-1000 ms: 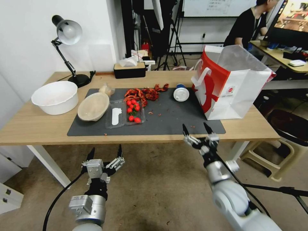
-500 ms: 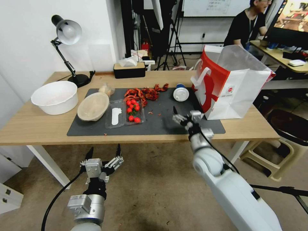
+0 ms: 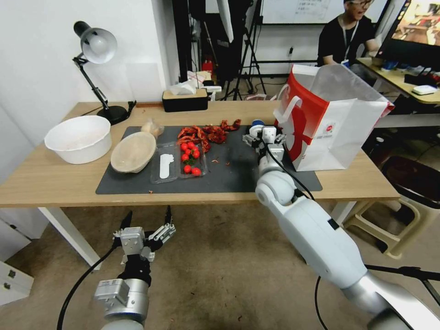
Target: Pick up the trash from the table and place it into the takeout bag.
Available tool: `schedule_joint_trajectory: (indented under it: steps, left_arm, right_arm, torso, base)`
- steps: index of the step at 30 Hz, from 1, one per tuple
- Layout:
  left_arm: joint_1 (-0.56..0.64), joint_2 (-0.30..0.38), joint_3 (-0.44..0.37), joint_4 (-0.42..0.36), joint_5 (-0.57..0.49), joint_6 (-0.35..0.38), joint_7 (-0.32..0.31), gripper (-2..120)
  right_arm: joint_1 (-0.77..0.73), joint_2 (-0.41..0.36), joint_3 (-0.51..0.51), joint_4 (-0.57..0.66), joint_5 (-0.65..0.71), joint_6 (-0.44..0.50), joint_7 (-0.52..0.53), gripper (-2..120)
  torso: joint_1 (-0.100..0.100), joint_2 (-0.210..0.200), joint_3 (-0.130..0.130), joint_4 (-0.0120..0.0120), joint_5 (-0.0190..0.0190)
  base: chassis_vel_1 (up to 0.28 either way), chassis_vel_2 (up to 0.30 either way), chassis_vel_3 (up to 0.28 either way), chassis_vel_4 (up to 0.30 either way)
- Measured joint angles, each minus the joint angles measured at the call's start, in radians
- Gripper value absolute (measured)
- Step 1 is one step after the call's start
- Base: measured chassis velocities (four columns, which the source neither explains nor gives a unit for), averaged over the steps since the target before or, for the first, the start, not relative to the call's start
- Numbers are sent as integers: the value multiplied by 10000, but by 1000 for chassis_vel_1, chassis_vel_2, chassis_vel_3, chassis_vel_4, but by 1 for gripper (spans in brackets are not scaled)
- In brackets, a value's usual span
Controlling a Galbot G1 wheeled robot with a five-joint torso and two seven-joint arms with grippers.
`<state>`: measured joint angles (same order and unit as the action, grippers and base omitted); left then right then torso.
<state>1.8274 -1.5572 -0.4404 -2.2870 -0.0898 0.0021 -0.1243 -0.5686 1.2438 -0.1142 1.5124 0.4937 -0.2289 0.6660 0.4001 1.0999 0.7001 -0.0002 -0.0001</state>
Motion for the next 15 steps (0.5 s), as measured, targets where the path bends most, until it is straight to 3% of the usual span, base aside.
schedule_joint_trajectory:
  steps: [15]
  left_arm:
    - [-167,70,-14,321,-149,-105,9,100]
  right_arm:
    - [1533,984,-386,-2210,441,-528,693,100]
  torso:
    - [1,0,0,2,0]
  base:
    - [0,0,0,0]
